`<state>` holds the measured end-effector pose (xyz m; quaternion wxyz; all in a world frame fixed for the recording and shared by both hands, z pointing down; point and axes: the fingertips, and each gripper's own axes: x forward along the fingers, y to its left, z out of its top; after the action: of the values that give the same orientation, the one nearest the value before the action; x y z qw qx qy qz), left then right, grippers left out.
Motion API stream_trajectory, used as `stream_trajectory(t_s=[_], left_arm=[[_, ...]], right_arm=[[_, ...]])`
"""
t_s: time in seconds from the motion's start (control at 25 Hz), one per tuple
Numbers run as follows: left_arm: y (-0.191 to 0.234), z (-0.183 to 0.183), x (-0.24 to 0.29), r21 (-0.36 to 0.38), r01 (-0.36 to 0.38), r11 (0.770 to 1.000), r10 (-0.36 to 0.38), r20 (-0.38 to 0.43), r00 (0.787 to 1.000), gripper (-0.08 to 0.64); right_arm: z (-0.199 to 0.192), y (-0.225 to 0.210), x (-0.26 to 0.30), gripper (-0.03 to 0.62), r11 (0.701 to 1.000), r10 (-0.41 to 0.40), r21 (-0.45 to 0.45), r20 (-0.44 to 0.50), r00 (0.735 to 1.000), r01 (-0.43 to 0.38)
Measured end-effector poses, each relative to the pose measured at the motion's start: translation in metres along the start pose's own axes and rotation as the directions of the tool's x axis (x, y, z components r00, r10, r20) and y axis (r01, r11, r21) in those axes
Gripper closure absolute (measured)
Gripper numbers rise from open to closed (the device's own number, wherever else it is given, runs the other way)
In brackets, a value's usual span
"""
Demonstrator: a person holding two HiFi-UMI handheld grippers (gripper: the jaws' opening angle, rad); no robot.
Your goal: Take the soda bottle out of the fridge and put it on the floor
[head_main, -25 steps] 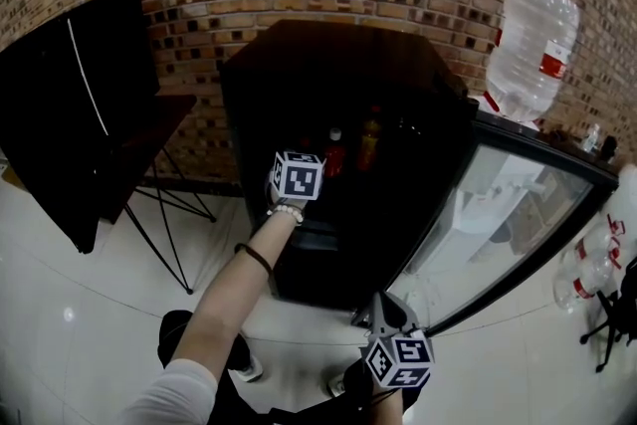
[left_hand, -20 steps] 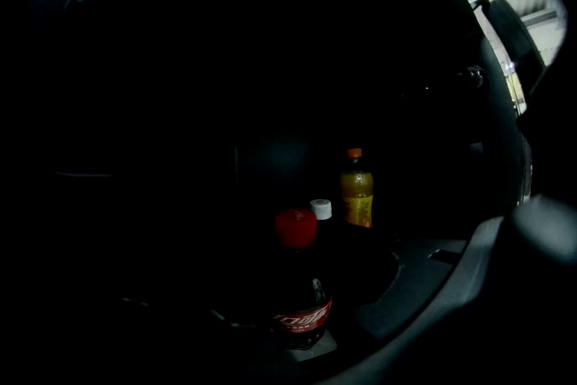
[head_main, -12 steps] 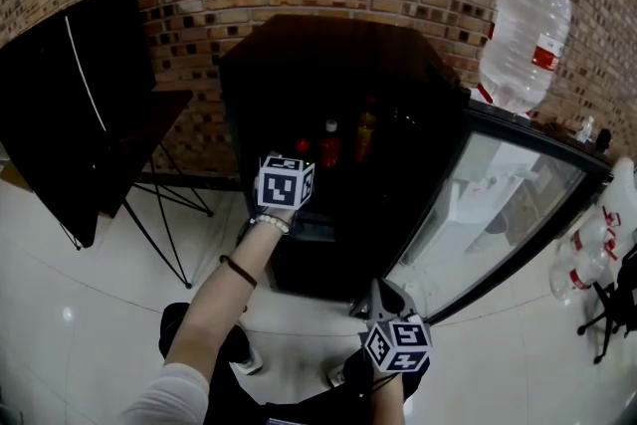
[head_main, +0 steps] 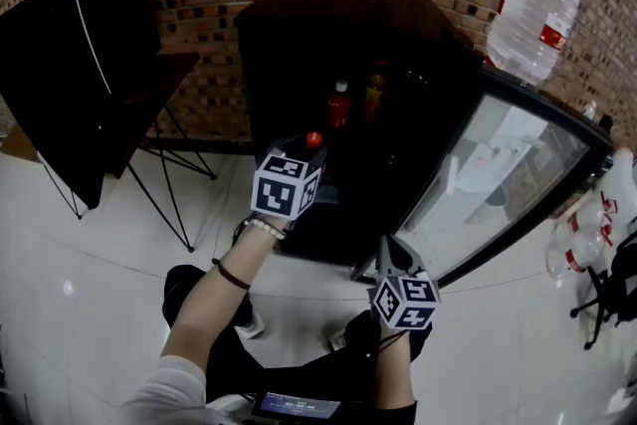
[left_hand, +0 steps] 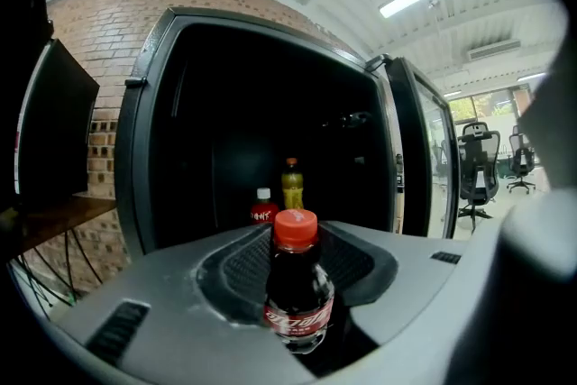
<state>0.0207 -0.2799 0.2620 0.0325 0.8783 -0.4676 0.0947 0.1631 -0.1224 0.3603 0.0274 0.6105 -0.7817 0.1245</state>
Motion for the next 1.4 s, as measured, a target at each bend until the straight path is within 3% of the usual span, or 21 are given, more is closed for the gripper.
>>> stream_trajectory(t_s=[0.24, 0.52, 0.84, 1.4], left_arm=[[-0.010, -0.063, -0.023, -0.017, 0.031, 0.999, -0.032, -0.073, 0.997, 0.407], [-0.011, -0.176, -0.036, -0.089, 0.026, 0.996, -0.046, -0.229, 0.972, 0.407], [-0.023, -0.327, -0.027, -0.170, 0.009, 0.985, -0.082, -0.428, 0.900, 0.407], [-0.039, -0.527, 0.000, -0.202, -0.018, 0.979, -0.114, -0.622, 0.774, 0.405]], right_arm=[[-0.003, 0.006, 0.003, 0.577, 0.999, -0.001, -0.034, -0.007, 1.000, 0.001], [-0.008, 0.013, 0.008, 0.577, 0.998, 0.006, -0.060, -0.029, 1.000, -0.008], [-0.017, 0.019, 0.019, 0.577, 0.995, 0.017, -0.101, -0.062, 0.998, -0.023], [-0.034, 0.012, 0.029, 0.577, 0.993, 0.009, -0.117, -0.125, 0.992, -0.023]])
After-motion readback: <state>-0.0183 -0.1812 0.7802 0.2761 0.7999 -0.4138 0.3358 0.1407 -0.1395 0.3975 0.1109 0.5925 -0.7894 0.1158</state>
